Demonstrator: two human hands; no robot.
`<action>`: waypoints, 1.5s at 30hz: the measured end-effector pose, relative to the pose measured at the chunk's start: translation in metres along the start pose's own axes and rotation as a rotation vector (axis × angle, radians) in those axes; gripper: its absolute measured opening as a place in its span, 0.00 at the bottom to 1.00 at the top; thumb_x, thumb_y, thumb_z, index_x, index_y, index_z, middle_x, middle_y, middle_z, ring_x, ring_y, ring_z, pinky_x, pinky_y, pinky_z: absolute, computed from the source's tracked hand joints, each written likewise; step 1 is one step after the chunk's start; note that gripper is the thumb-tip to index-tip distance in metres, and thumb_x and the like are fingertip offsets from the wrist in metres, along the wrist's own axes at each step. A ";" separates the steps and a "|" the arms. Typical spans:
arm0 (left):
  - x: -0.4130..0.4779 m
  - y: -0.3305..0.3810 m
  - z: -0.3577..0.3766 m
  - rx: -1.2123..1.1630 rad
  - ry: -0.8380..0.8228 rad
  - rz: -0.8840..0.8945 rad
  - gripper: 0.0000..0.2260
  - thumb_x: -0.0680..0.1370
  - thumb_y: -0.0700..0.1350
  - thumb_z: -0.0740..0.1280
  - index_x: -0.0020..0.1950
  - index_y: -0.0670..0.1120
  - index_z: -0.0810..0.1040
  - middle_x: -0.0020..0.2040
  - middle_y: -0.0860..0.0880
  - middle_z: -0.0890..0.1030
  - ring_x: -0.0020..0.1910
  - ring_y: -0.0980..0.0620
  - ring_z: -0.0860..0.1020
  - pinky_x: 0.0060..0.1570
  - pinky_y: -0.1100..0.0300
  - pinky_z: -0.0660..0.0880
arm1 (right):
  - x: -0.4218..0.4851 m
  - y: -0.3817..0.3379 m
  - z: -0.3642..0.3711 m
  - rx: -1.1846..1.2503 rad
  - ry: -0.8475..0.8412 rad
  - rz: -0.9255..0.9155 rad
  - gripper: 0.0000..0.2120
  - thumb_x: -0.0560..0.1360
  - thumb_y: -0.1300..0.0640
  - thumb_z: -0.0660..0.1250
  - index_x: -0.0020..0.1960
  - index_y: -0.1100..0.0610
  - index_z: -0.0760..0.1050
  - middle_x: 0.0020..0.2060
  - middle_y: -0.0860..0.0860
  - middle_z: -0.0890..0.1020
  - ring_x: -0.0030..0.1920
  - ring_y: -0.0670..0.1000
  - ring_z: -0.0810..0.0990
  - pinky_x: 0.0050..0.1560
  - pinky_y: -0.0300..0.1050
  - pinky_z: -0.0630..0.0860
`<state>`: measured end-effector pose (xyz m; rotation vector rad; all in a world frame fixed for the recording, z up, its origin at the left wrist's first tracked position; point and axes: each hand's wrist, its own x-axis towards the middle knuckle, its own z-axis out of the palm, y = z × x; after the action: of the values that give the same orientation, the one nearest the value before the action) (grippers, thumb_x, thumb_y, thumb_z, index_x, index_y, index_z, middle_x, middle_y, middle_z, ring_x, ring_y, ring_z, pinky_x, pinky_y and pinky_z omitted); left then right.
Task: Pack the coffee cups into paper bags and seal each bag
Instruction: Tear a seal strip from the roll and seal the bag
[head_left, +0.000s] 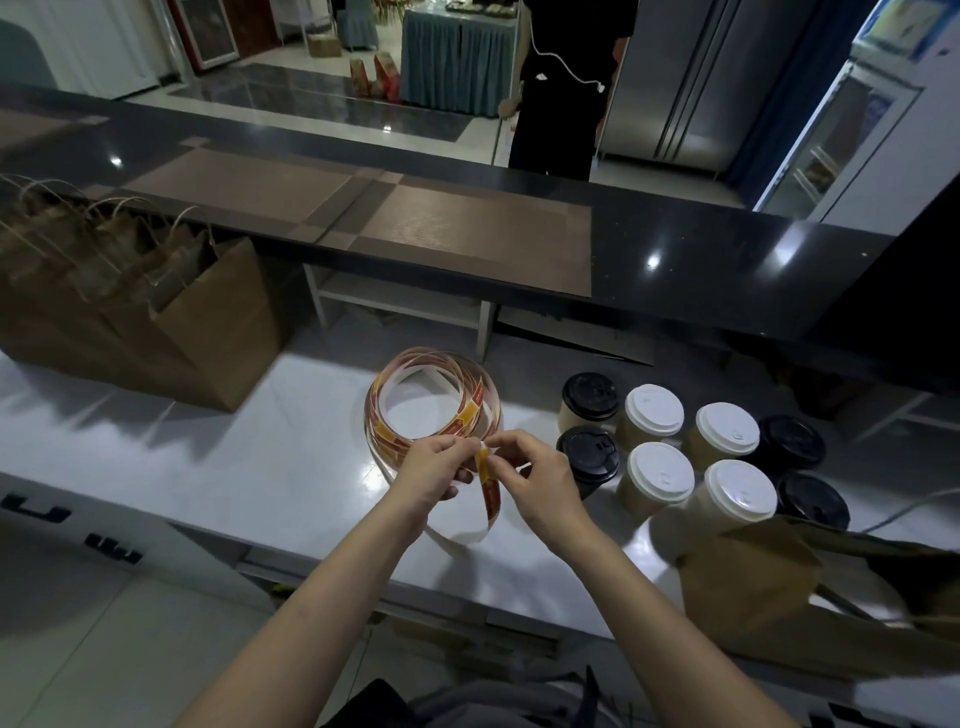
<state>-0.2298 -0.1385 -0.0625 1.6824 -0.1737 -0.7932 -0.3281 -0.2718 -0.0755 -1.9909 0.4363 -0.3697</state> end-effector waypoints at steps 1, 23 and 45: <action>0.000 0.000 0.000 -0.003 0.000 -0.003 0.11 0.81 0.50 0.69 0.47 0.44 0.86 0.40 0.48 0.84 0.44 0.49 0.81 0.45 0.56 0.76 | 0.000 0.000 0.000 -0.011 -0.003 -0.011 0.06 0.80 0.57 0.73 0.56 0.50 0.83 0.43 0.41 0.85 0.48 0.43 0.83 0.48 0.35 0.79; 0.017 -0.003 0.008 0.007 0.069 -0.088 0.12 0.83 0.48 0.66 0.51 0.42 0.85 0.46 0.44 0.86 0.46 0.47 0.83 0.44 0.55 0.77 | 0.007 0.017 -0.021 -0.383 0.077 -0.252 0.03 0.80 0.52 0.71 0.50 0.50 0.78 0.47 0.41 0.77 0.50 0.42 0.75 0.50 0.38 0.75; 0.035 -0.031 0.015 -0.009 0.230 -0.151 0.13 0.85 0.41 0.63 0.48 0.37 0.84 0.39 0.40 0.87 0.40 0.42 0.87 0.42 0.52 0.84 | -0.010 0.004 -0.088 -0.128 0.141 -0.223 0.05 0.78 0.59 0.66 0.47 0.51 0.72 0.48 0.50 0.78 0.47 0.55 0.77 0.47 0.53 0.76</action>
<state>-0.2214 -0.1599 -0.1057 1.7783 0.1175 -0.7030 -0.3759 -0.3378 -0.0417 -2.1529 0.3324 -0.6387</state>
